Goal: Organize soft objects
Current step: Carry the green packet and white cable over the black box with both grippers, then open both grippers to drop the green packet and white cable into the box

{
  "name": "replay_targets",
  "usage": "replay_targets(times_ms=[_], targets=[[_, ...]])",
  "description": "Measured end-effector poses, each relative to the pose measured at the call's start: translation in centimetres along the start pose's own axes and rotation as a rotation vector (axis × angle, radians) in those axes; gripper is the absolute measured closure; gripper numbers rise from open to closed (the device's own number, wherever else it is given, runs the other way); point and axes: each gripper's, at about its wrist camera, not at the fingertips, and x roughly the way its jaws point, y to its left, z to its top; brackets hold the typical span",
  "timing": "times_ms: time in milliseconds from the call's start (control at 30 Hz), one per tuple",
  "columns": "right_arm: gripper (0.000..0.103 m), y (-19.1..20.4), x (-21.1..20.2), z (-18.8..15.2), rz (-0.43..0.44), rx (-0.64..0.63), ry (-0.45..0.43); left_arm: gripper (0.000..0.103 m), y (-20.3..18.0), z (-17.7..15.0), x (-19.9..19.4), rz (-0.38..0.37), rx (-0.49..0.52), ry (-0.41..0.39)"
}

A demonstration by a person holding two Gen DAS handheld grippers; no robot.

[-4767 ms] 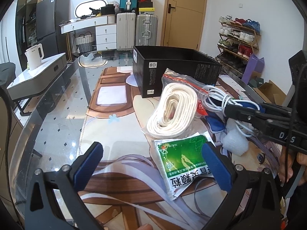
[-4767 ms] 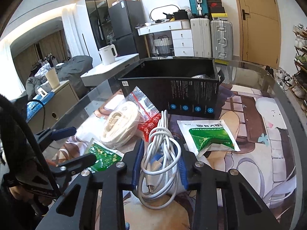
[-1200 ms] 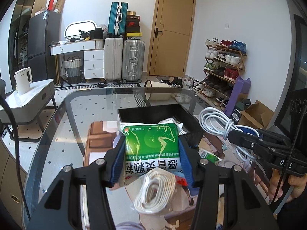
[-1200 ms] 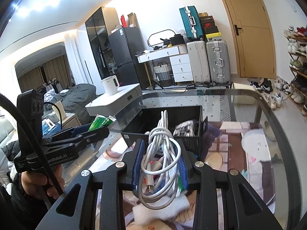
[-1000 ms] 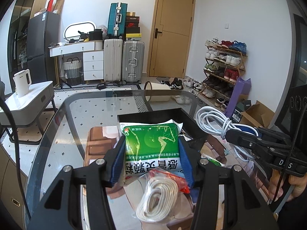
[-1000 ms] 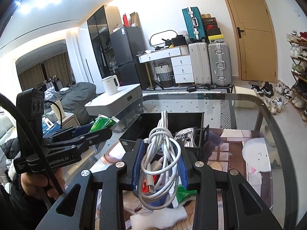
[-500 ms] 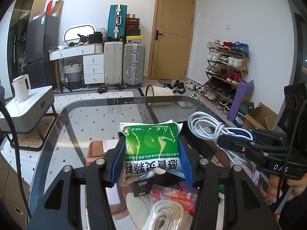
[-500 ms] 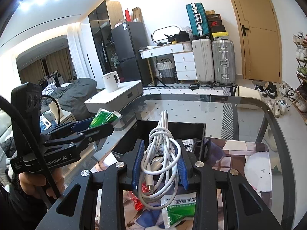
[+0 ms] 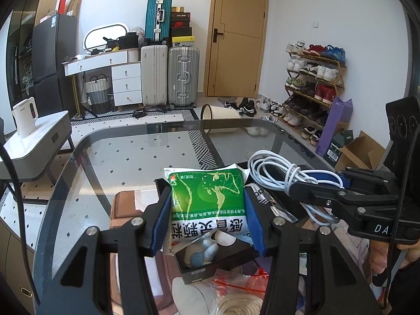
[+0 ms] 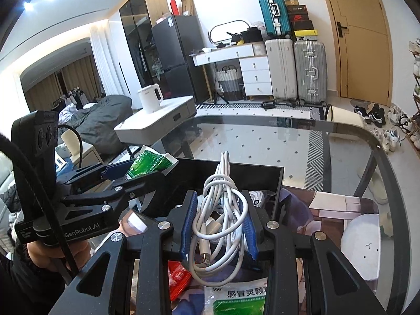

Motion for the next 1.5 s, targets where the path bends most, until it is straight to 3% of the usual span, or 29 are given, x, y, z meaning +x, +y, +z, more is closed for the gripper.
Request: replay_targets(times_ms=[400,667,1267,1367,1500], targets=[[0.07,-1.1,4.5,0.5,0.005,-0.034,0.106,0.052,-0.3,-0.5,3.1,-0.006,0.029,0.073],[0.07,-1.8,6.1,0.7,-0.006,-0.024,0.132,0.052,-0.9,-1.2,4.3,0.005,0.075,0.116],[0.07,-1.6,4.9,-0.8,-0.053,0.042,0.14,0.049,-1.2,-1.6,3.6,-0.03,0.122,0.129],[0.069,-1.4,4.6,-1.0,-0.066,0.019,0.138,0.044,-1.5,-1.6,3.5,-0.038,0.126,0.139],[0.055,-1.1,3.3,-0.7,-0.087,-0.011,0.096,0.026,-1.9,-1.6,3.0,-0.033,0.138,0.129]])
